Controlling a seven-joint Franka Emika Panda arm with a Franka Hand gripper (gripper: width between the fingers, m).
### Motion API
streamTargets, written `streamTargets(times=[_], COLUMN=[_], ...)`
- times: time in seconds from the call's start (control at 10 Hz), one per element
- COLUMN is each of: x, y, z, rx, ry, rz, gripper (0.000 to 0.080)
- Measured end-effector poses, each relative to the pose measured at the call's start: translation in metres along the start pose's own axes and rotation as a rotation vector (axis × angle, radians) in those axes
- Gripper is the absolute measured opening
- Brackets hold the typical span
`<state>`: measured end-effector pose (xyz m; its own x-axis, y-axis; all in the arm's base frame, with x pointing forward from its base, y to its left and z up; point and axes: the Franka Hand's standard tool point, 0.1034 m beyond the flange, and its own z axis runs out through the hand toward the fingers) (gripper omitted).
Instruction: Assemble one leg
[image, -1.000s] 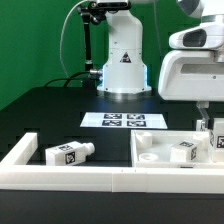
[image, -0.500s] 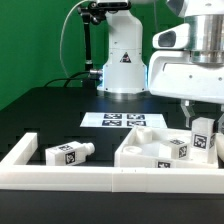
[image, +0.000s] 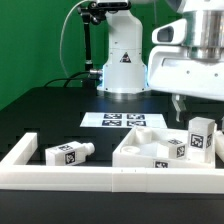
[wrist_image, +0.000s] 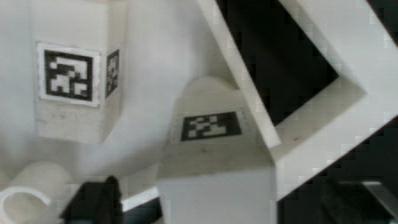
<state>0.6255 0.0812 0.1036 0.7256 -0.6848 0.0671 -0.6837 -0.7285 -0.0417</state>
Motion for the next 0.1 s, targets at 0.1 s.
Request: streamTargets(times=[0.1], x=[0.0001], y=[-0.0014], z=[-0.0097], rx=[0.008], ry=[-0.002], rz=[-0.001], gripper=[0.0640])
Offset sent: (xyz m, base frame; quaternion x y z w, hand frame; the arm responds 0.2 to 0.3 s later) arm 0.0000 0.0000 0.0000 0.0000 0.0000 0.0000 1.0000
